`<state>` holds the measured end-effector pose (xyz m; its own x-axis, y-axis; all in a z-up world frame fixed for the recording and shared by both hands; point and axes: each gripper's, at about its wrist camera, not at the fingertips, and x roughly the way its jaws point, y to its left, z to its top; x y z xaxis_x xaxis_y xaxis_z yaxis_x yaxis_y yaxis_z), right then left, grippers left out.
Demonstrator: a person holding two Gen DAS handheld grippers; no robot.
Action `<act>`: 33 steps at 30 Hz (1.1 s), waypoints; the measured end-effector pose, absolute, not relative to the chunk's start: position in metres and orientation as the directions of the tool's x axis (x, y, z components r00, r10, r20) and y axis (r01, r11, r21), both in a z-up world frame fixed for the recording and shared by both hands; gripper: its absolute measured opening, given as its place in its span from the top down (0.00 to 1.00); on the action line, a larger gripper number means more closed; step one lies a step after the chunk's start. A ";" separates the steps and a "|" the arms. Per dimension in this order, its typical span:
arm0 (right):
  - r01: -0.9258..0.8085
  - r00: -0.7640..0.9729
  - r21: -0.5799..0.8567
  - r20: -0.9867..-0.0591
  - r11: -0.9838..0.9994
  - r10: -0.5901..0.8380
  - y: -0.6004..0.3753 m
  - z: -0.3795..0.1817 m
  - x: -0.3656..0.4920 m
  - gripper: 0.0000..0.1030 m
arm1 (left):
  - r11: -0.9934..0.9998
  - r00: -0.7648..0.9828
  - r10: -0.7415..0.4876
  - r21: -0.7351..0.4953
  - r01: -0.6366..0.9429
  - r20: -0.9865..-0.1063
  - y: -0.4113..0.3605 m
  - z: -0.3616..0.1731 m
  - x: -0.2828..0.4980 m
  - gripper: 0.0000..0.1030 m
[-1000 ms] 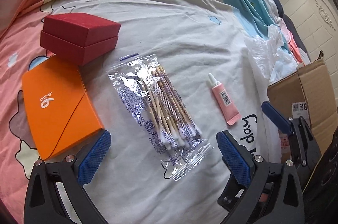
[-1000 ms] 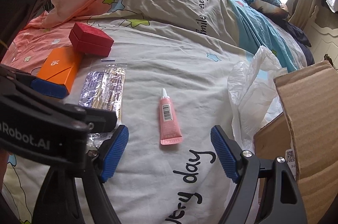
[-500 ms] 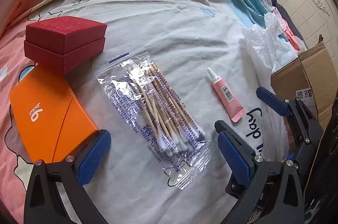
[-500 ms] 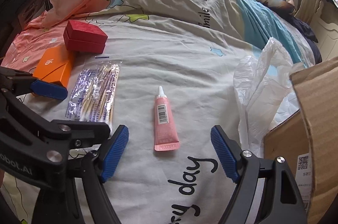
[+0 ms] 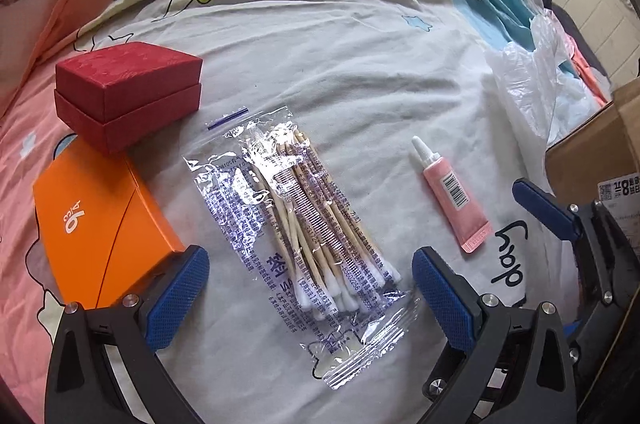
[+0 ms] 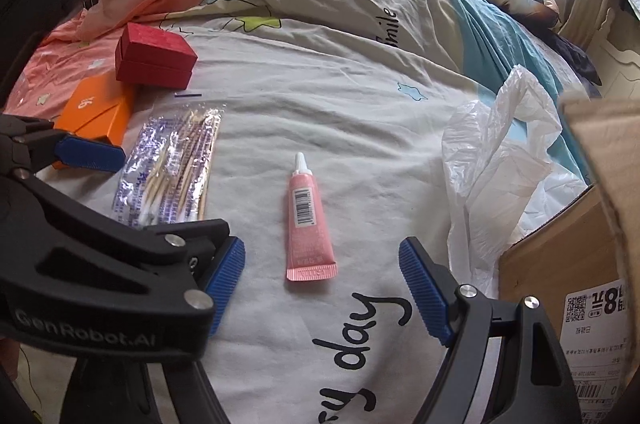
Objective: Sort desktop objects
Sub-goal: 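Lower the left gripper over the cotton swab bag while the right gripper approaches the pink tube, then close the left gripper on the cotton swab bag while the right gripper closes on the pink tube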
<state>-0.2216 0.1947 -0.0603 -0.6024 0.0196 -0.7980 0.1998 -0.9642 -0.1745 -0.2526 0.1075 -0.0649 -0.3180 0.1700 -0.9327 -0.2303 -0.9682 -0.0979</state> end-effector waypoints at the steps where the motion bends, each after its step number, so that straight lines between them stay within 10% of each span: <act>1: 0.201 -0.603 -0.174 -0.797 -0.964 0.018 0.195 -0.060 -0.221 0.25 | -0.968 -0.319 0.171 -0.097 -0.233 -0.932 0.107 -0.065 -0.252 0.00; 7: 0.208 -0.615 -0.185 -0.788 -0.960 0.019 0.192 -0.061 -0.218 0.25 | -0.959 -0.320 0.192 -0.108 -0.262 -0.928 0.096 -0.058 -0.245 0.09; 12: 0.213 -0.619 -0.179 -0.785 -0.961 0.009 0.191 -0.060 -0.218 0.25 | -0.951 -0.320 0.211 -0.118 -0.286 -0.924 0.087 -0.053 -0.239 0.52; 15: 0.214 -0.618 -0.177 -0.786 -0.961 0.007 0.192 -0.059 -0.220 0.25 | -0.946 -0.319 0.222 -0.124 -0.300 -0.921 0.081 -0.050 -0.235 0.62; 25: 0.217 -0.614 -0.150 -0.789 -0.965 -0.016 0.191 -0.059 -0.221 0.35 | -0.922 -0.315 0.257 -0.134 -0.362 -0.914 0.085 -0.040 -0.211 0.65; 33: 0.246 -0.583 -0.071 -0.808 -0.967 -0.089 0.189 -0.059 -0.222 0.77 | -0.921 -0.307 0.257 -0.136 -0.365 -0.916 0.077 -0.039 -0.200 0.66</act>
